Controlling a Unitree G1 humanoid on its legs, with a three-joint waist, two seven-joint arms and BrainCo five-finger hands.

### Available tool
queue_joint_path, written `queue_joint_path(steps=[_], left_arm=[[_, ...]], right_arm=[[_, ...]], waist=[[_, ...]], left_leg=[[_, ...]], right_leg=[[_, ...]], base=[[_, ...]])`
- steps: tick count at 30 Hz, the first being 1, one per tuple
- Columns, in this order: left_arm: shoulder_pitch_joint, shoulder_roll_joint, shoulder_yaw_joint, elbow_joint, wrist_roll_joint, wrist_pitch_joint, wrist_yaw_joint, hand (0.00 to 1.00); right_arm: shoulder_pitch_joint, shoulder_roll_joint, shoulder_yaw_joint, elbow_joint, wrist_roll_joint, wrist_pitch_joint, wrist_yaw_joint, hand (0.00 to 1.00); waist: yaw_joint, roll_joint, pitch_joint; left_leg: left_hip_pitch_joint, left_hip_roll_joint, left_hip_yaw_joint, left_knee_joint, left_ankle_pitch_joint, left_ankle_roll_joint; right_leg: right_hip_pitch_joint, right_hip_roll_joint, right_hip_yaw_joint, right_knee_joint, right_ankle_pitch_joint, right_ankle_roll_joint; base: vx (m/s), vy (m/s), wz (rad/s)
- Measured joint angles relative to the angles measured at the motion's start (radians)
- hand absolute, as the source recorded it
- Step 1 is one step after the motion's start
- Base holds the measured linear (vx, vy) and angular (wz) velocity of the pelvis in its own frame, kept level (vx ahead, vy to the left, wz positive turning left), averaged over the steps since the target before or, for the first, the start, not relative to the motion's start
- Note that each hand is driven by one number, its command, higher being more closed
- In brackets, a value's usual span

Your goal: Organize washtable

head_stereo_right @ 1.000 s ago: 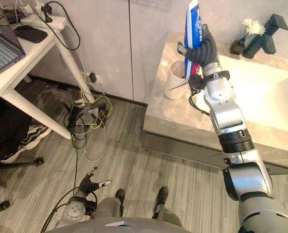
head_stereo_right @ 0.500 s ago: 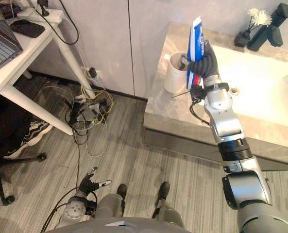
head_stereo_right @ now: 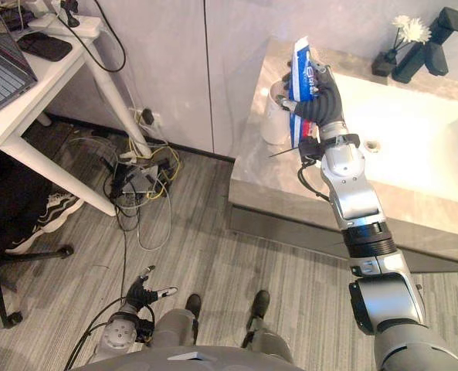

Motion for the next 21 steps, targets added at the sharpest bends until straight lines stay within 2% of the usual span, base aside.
queue_joint_path(steps=[4, 5, 21], left_arm=[[0.0, 0.0, 0.0, 0.0, 0.0, 0.002, 0.0, 0.0], [0.0, 0.0, 0.0, 0.0, 0.0, 0.002, 0.0, 0.0], [0.0, 0.0, 0.0, 0.0, 0.0, 0.003, 0.0, 0.0]], right_arm=[[0.001, 0.017, -0.008, 0.0, 0.0, 0.0, 0.0, 0.0], [0.003, 0.033, -0.022, 0.0, 0.0, 0.0, 0.0, 1.0], [0.038, 0.039, -0.028, -0.034, -0.001, 0.004, 0.0, 1.0]], waist=[[-0.001, 0.0, 0.0], [-0.001, 0.0, 0.0], [-0.001, -0.003, -0.002]], left_leg=[[0.0, 0.0, 0.0, 0.0, 0.002, -0.001], [0.0, 0.0, 0.0, 0.0, 0.002, -0.002], [0.001, 0.0, 0.0, 0.0, 0.002, -0.001]], right_leg=[[0.0, 0.0, 0.0, 0.0, 0.0, 0.0], [0.0, 0.0, 0.0, 0.0, 0.0, 0.0], [0.0, 0.0, 0.0, 0.0, 0.0, 0.0]], base=[[0.0, 0.0, 0.0], [0.0, 0.0, 0.0], [0.0, 0.0, 0.0]])
